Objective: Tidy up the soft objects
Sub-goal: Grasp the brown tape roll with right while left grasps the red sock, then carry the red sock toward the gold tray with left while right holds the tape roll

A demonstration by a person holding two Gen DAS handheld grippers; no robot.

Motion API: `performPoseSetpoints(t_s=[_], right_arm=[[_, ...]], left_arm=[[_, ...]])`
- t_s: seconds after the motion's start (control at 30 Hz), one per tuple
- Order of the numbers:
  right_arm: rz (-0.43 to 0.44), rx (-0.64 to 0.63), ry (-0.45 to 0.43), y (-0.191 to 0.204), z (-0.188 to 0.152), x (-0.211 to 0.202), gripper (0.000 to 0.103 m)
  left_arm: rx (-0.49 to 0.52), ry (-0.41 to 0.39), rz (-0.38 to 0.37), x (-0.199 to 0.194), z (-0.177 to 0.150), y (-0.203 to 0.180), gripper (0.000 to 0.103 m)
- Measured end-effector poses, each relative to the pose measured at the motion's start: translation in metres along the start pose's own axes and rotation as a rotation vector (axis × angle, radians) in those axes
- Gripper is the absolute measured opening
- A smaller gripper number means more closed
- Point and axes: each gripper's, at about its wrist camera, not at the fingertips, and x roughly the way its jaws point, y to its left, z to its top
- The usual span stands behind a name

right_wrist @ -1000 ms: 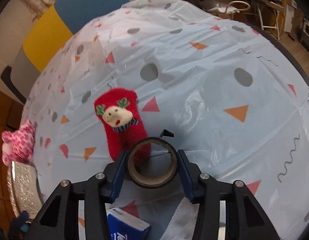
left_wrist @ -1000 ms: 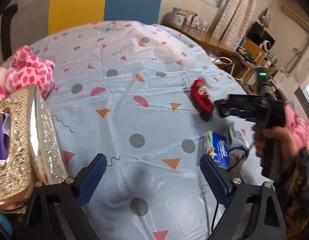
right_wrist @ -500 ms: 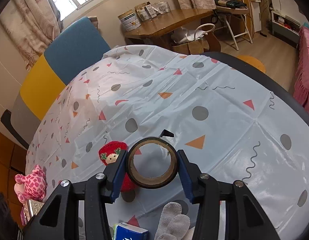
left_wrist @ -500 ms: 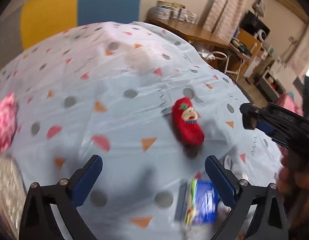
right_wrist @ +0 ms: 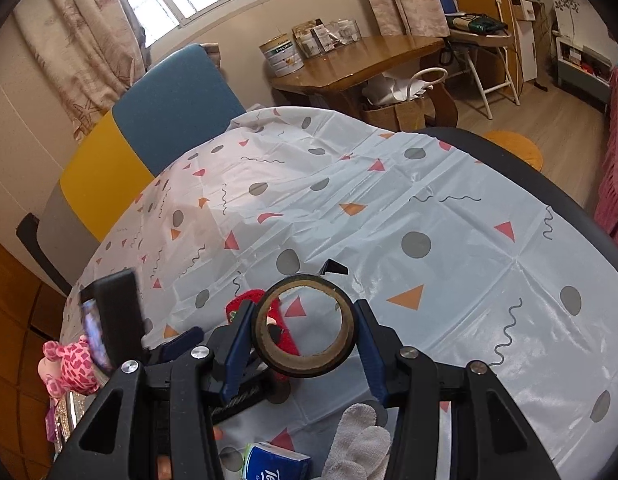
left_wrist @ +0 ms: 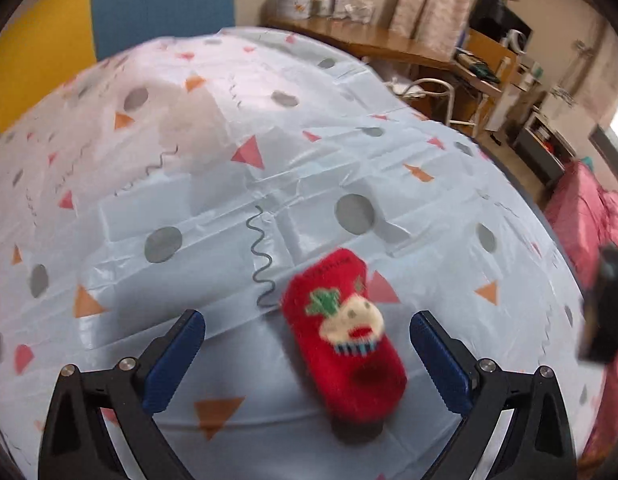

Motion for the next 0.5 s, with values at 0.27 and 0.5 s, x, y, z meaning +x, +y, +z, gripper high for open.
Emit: performPoseSetpoints(t_s=[0.27,0.5], right_arm=[[-0.033,-0.017,0.019,-0.001,-0.003,0.007,0.049],[0.003,-0.060,0.057,0.008,-0.008,0.017,0.049]], left_arm=[[-0.026,0.036,-0.022,0.011,-0.002,0.005,0.029],[-0.060,0.004,0.013,-0.043,-0.049,0.046,0.029]])
